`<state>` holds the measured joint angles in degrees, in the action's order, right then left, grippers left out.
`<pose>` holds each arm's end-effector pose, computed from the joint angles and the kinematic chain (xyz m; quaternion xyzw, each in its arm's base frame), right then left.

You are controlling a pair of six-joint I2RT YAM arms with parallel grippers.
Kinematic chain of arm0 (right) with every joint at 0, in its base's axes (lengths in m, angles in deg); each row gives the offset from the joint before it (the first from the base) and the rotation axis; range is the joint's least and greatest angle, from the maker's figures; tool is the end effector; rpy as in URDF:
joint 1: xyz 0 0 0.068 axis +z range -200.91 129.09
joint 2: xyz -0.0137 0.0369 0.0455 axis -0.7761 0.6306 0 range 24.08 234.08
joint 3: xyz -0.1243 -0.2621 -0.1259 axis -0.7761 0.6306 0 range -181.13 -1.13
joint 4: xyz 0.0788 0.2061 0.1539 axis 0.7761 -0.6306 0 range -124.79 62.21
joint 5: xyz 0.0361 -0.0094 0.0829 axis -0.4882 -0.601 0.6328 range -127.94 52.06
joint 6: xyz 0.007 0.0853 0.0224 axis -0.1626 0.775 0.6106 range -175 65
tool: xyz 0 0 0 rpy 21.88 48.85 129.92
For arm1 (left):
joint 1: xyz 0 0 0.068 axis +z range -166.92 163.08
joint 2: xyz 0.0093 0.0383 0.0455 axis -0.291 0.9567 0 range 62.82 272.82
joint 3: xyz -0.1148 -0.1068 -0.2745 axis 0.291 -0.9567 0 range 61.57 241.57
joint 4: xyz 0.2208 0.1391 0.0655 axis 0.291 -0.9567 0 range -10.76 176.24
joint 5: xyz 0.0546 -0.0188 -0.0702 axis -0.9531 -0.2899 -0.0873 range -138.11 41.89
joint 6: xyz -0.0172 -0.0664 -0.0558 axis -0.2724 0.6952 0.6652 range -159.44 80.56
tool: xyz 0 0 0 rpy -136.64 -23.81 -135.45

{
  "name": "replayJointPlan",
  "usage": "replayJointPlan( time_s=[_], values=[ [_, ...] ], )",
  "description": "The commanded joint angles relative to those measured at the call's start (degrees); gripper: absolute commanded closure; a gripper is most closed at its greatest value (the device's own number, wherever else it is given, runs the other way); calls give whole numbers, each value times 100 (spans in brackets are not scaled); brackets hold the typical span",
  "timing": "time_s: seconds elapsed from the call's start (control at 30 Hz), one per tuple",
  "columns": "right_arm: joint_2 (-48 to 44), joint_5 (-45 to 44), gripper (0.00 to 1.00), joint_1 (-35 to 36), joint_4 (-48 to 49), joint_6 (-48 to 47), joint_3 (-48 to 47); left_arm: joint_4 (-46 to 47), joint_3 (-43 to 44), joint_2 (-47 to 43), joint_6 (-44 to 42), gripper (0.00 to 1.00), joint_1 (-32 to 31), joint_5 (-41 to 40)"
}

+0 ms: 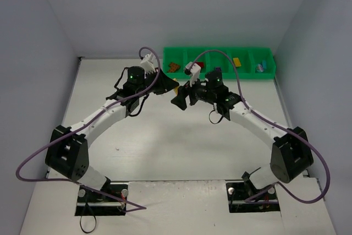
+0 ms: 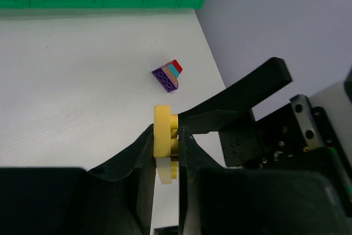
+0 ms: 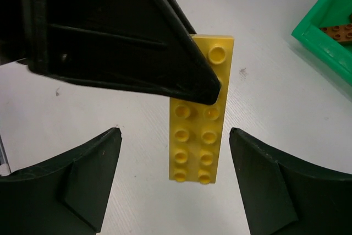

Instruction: Sort the legos into containers by color

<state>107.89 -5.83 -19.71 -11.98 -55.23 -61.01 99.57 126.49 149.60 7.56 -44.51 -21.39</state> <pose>0.3048 0.2334 0.3526 -0.3711 0.6497 0.3695 0.5511 0.3404 -0.2177 0.3616 0.0243 0.7521 -0.5240 0.3990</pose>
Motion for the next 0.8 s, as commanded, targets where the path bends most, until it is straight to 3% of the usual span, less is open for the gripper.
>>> replayJointPlan(
  time_s=[0.0,0.1,0.2,0.23,0.3,0.33,0.37,0.47,0.77],
  values=[
    [109,-153,26,61,335,-170,-402,461,196,-381,55,100,-70,88],
    [214,-171,34,79,335,-249,-472,417,170,-408,37,100,-79,105],
    [250,-232,63,79,317,-320,-516,382,134,-399,2,100,-80,114],
    [241,-267,84,70,317,-346,-516,338,134,-382,-42,89,-88,88],
    [250,-399,100,62,265,-443,-525,285,143,-373,-103,74,-80,61],
    [259,-434,100,44,203,-478,-525,259,152,-347,-165,54,-79,53],
    [285,-478,100,18,168,-513,-525,146,169,-338,-217,43,-88,-34],
    [364,-697,100,-245,89,-575,-525,-223,266,-372,-463,22,-79,-367],
    [1365,-1919,100,-2073,-245,-557,-1428,-1182,-66,-943,-1562,20,-62,-1432]
  ],
)
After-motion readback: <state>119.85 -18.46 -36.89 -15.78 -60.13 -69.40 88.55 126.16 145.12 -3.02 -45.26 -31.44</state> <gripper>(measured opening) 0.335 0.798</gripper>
